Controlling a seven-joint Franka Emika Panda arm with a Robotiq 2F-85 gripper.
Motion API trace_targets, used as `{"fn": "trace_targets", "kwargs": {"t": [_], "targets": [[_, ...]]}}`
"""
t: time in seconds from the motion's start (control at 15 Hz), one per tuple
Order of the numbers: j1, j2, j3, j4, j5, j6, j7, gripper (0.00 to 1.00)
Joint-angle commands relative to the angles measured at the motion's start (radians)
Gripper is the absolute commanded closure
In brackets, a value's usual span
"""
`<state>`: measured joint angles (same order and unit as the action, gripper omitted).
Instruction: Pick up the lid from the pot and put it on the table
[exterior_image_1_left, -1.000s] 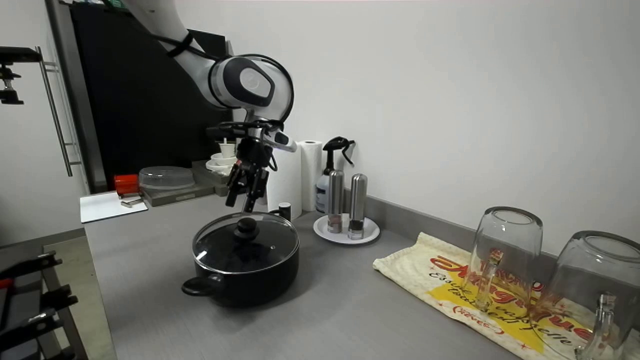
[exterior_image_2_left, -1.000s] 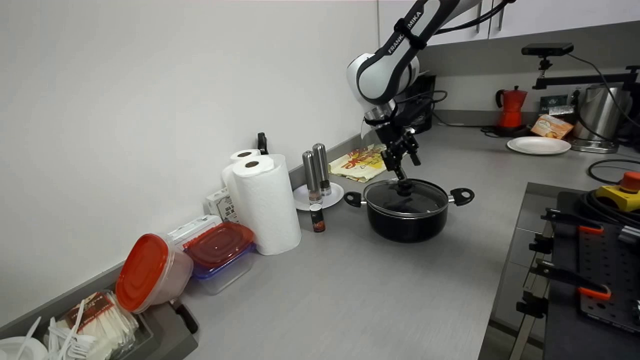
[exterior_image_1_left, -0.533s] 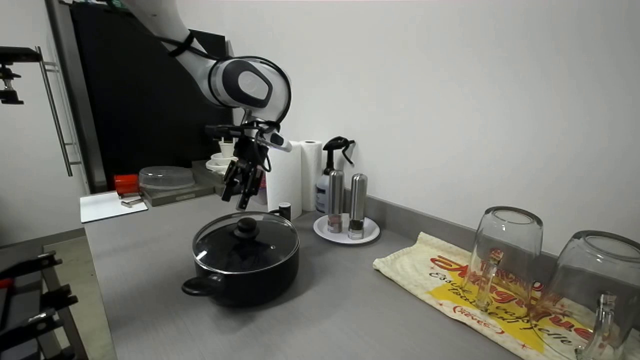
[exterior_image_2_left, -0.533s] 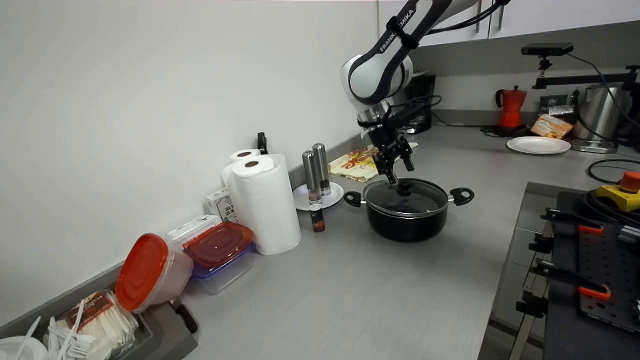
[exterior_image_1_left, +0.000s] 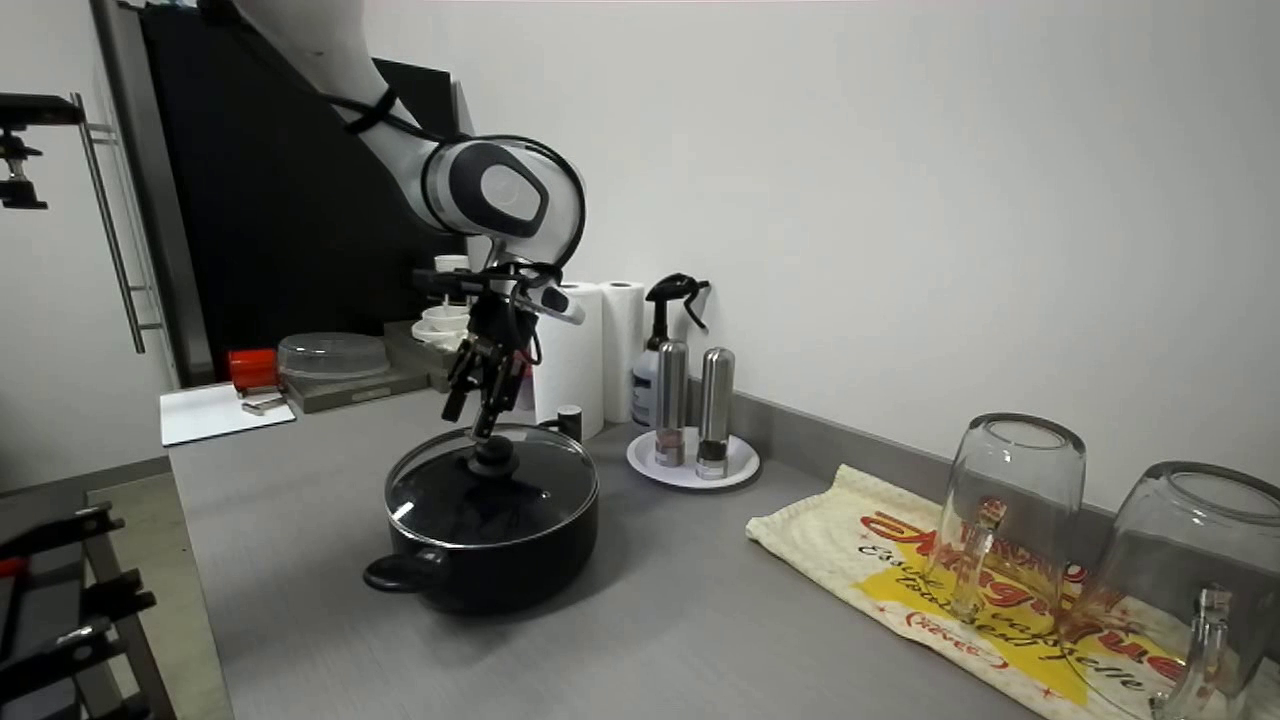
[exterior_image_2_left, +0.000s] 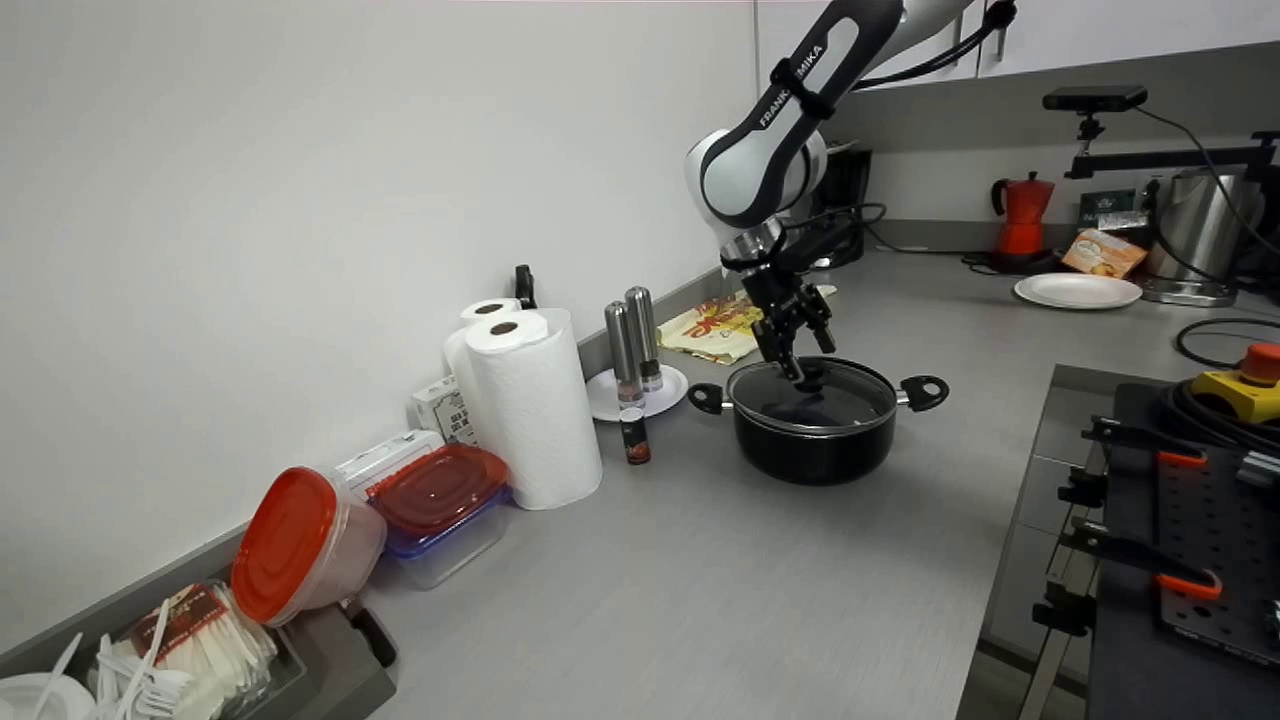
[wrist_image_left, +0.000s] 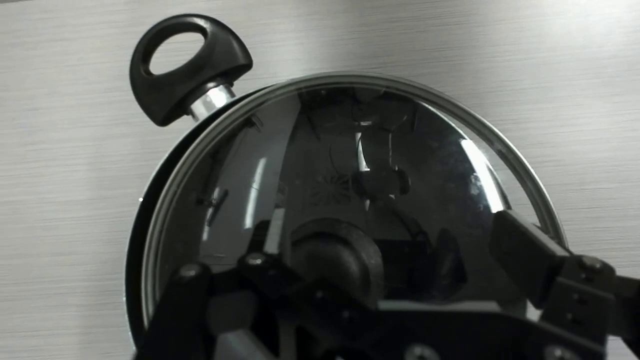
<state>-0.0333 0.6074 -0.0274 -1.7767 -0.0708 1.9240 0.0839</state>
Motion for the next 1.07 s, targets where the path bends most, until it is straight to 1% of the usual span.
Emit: {"fn": "trace_targets", "kwargs": {"t": [0.0,0.4,1.0], "targets": [[0.012,0.012,-0.026,0.038,-0.008,-0.006,0.030,0.00],[0.003,0.023,-0.044,0.068,-0.002,-0.010,0.047,0.00],[0.004,0.054,-0.047,0.085,0.002,-0.010,0.067,0.00]]}}
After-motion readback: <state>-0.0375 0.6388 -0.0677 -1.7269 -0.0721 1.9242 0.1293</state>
